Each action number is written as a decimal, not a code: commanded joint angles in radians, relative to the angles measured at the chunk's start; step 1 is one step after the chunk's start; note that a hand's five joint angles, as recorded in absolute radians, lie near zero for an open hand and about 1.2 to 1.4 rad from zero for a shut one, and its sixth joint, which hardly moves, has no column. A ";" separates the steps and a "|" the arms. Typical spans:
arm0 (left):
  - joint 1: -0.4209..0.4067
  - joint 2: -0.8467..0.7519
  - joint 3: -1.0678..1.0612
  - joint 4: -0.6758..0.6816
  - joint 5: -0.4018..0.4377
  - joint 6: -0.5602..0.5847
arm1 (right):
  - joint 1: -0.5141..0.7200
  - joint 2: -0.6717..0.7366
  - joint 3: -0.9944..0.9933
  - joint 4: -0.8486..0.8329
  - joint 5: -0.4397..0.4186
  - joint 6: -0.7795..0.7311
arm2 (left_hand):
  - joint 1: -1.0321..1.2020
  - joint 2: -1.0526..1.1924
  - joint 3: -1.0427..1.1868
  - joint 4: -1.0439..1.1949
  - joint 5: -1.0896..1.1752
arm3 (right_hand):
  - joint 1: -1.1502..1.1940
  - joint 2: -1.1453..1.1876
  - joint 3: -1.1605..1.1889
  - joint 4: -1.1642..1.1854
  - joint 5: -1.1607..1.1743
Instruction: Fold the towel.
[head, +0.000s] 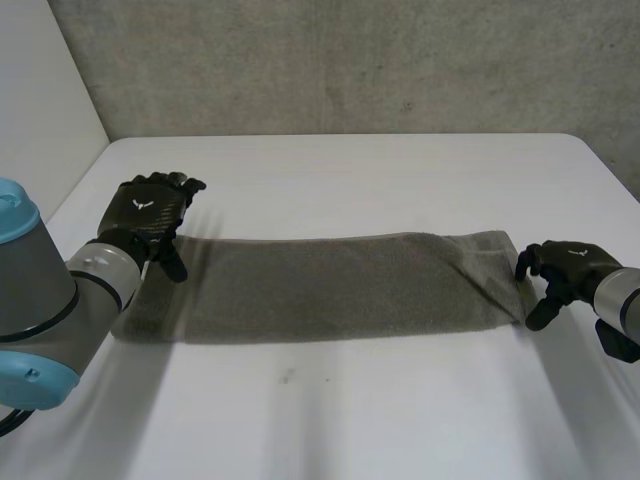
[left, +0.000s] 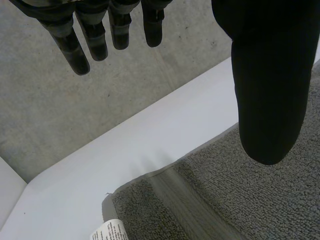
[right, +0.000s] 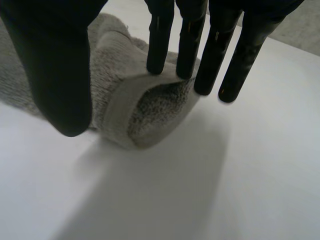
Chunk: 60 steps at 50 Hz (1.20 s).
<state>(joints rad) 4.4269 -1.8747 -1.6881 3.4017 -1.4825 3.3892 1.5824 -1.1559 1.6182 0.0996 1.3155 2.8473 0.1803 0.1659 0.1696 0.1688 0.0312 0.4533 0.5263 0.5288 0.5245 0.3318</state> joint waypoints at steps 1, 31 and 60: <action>-0.003 -0.001 -0.004 0.002 -0.001 0.001 | -0.005 0.051 0.040 -0.199 0.014 -0.012 | -0.006 0.009 0.005 0.006 -0.031 | 0.711 0.637 0.635 0.639 0.657; -0.007 -0.004 -0.025 0.014 -0.001 0.001 | -0.062 0.025 0.075 -0.221 0.024 -0.097 | -0.006 0.009 0.005 0.006 -0.031 | 0.160 0.087 0.085 0.089 0.107; -0.023 0.000 -0.028 0.014 -0.001 0.001 | -0.254 0.087 -0.051 -0.264 0.189 -0.424 | -0.006 0.009 0.005 0.006 -0.031 | 0.943 0.870 0.868 0.872 0.890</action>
<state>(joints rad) 4.4087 -1.8771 -1.7163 3.4162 -1.4833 3.3901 1.4079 -1.0578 1.5889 -0.1777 1.4665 2.5530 0.1803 0.1654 0.1696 0.1688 0.0312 0.9505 1.1798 1.1825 1.1903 0.9601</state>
